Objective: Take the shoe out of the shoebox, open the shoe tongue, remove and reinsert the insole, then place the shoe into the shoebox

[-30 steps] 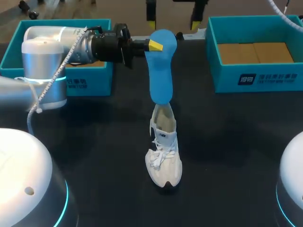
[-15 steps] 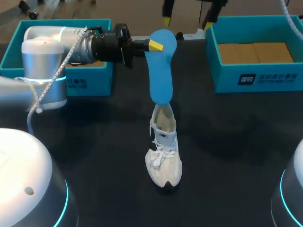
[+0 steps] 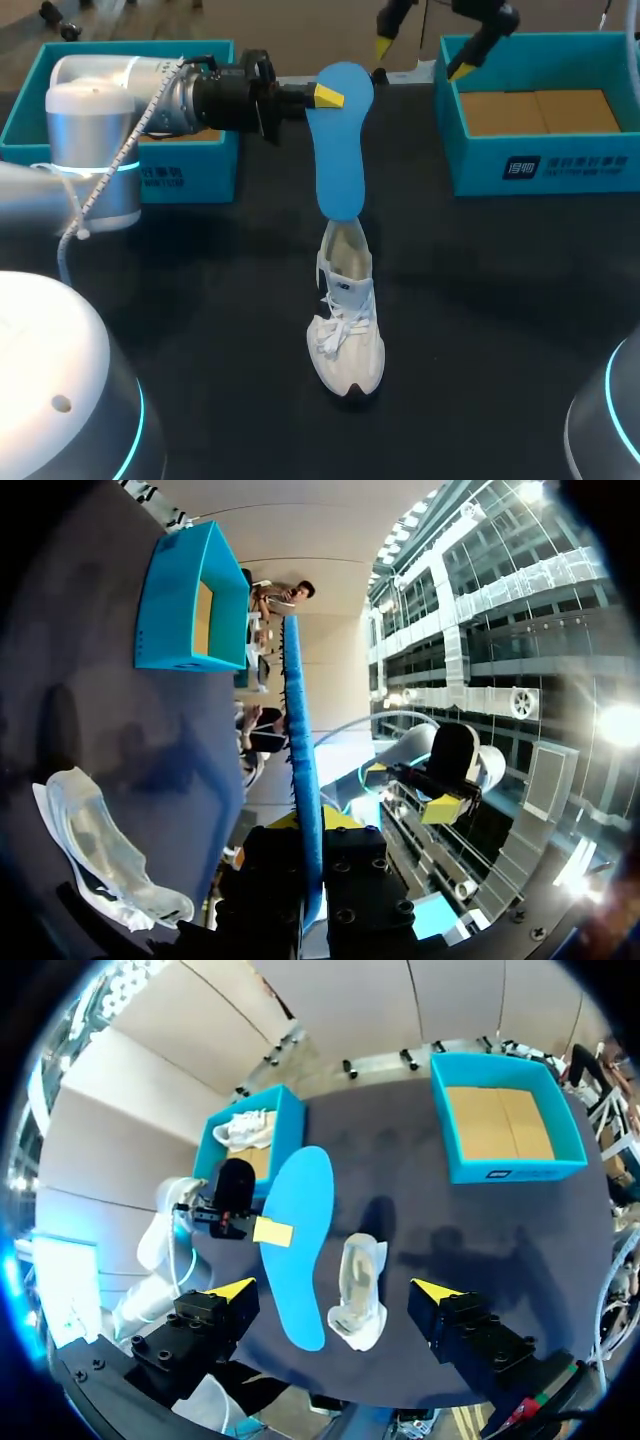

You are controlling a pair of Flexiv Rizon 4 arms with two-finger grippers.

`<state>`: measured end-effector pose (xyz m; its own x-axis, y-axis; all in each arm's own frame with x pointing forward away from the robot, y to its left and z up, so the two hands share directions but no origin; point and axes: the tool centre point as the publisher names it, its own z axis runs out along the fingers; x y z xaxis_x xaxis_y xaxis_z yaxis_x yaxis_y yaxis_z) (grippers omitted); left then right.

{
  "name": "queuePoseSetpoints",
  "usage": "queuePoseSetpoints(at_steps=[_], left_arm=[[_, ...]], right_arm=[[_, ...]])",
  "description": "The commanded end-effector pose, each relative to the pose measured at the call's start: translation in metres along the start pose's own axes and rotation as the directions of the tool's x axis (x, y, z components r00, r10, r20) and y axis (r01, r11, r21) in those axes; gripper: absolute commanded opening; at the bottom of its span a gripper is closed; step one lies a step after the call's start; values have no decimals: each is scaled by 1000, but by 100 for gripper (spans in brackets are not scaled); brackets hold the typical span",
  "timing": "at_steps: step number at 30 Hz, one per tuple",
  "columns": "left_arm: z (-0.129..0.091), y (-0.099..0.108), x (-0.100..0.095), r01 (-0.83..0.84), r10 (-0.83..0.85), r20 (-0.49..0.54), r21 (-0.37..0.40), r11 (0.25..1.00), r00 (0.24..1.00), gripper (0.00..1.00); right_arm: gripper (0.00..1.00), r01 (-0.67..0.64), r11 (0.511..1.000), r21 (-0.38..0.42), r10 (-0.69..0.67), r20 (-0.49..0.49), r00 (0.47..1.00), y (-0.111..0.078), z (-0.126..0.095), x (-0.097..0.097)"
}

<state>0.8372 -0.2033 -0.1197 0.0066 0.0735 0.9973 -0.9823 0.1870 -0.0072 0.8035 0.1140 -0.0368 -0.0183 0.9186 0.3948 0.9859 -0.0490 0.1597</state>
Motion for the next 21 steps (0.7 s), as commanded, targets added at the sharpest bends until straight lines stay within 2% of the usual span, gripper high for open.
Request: queuePoseSetpoints(at_steps=[1,10,21], left_arm=[[0,1,1,1,-1,3,2,1000,1000,0],[0,1,1,1,-1,3,2,1000,1000,0],[0,1,1,1,-1,3,2,1000,1000,0]], right_arm=[[100,3,1000,0,-3,-398,918,-3,4,-10],[100,-11,1000,1,10,-550,835,-7,15,-19],[100,-25,1000,8,23,-678,735,-14,24,-35]])
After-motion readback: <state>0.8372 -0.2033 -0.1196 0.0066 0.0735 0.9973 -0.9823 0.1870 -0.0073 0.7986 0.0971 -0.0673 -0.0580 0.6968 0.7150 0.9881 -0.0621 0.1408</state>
